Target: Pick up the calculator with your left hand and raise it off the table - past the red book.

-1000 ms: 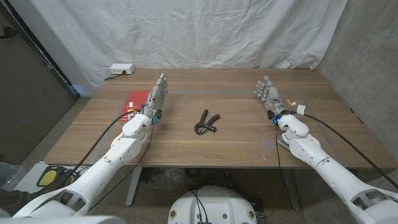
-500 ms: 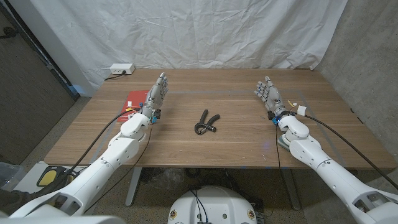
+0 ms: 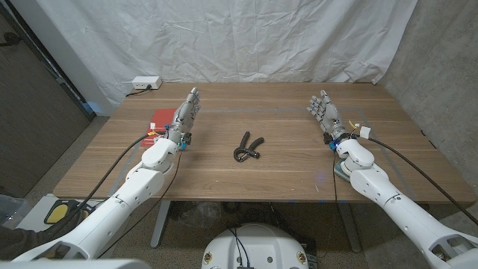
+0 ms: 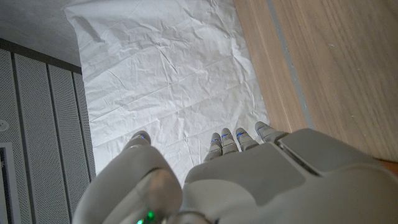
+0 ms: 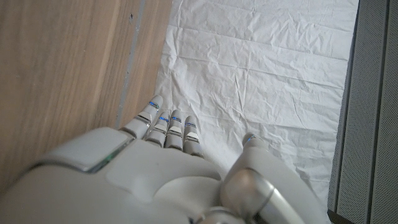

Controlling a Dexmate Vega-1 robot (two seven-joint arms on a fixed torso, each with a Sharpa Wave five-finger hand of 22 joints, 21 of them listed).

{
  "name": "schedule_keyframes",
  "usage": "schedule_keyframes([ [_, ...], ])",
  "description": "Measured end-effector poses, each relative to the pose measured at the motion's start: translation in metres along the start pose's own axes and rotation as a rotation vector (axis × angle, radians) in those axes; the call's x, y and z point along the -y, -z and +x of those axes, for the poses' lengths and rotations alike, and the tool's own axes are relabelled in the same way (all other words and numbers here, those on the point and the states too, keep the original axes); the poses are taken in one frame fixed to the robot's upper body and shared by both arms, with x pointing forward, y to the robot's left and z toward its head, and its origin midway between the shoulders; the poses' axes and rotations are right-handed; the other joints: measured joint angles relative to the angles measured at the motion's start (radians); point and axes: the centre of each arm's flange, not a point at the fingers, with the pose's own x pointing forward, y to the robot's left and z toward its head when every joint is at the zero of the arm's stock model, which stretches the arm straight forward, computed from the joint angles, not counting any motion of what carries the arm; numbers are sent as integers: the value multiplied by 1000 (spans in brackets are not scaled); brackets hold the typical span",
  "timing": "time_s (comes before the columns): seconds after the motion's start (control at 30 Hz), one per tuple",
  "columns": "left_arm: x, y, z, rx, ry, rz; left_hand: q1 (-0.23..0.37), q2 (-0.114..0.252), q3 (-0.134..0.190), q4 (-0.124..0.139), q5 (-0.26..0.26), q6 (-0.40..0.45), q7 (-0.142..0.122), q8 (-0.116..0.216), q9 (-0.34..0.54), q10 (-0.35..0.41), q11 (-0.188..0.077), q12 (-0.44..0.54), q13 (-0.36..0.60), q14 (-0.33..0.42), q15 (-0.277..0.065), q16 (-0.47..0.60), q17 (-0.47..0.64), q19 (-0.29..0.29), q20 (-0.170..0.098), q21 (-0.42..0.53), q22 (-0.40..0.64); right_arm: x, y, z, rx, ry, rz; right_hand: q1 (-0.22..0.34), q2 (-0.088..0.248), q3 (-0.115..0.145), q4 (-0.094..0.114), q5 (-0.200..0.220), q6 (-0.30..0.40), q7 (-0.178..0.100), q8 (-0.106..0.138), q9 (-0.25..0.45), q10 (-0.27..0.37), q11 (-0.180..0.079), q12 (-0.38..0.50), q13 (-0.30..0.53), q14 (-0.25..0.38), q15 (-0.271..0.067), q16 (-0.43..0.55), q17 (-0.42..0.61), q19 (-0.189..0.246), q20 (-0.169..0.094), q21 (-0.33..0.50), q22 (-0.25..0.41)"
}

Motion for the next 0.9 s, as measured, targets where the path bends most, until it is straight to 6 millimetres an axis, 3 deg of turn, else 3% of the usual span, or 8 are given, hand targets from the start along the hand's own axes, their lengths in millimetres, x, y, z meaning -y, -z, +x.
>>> schedule_keyframes([
  [0.33,-3,-2,-13,28,-13,17,13,13,5,-5,0,15,-13,0,3,11,0,0,0,13,-4,0,0,0,0,0,0,-2,-4,-7,9,2,-3,0,0,-3,-3,0,3,4,0,0,1,-1,0,0,5,5,0,0,0,0,-6,0],
  [0.9,3,-18,-28,46,-15,73,30,22,10,-9,0,30,-9,0,2,24,-2,0,0,20,-5,-5,0,0,0,-6,0,5,-7,-14,1,-5,-9,0,0,-3,-3,-4,9,9,0,0,1,-1,0,0,5,5,0,0,0,0,-13,0],
])
